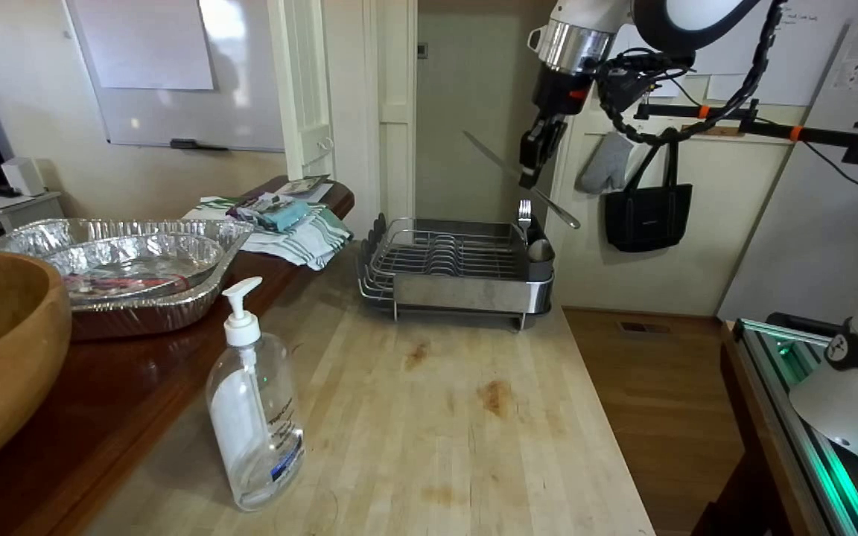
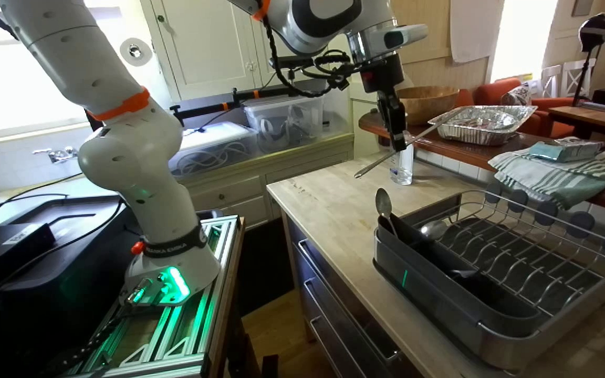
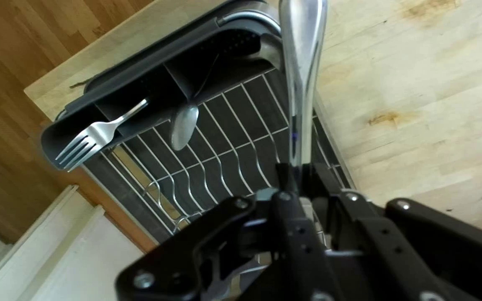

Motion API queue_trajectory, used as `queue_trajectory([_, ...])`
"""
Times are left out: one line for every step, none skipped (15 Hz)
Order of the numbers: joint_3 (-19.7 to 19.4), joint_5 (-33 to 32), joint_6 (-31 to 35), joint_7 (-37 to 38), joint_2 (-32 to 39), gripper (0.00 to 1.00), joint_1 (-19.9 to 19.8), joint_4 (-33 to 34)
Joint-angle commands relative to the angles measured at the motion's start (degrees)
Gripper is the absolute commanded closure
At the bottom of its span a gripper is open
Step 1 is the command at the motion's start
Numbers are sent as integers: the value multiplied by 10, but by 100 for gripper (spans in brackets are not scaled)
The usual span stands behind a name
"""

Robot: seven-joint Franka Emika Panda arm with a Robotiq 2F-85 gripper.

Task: Pick up the knife from the counter and put it on the dish dryer

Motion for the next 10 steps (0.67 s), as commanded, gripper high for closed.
queue_trajectory([-6,17,-7,-17,-11,96,-17,3])
queue_trajectory([-6,14,-5,-16,-6,96,-21,7])
queue_trajectory([-7,14,-4,-16,-4,96,-24,10])
queue_trajectory([-9,13,2,-16,-2,96,-28,11])
queue_trajectory([-10,10,8,-14,1,96,-32,13])
queue_trajectory([-11,7,13,-14,4,96,-35,15])
queue_trajectory([-11,1,21,-14,7,96,-39,18])
queue_trajectory([-10,-4,27,-11,10,96,-43,19])
queue_trajectory([-11,-4,32,-12,13,96,-46,22])
queue_trajectory([-12,-5,40,-11,15,96,-49,22])
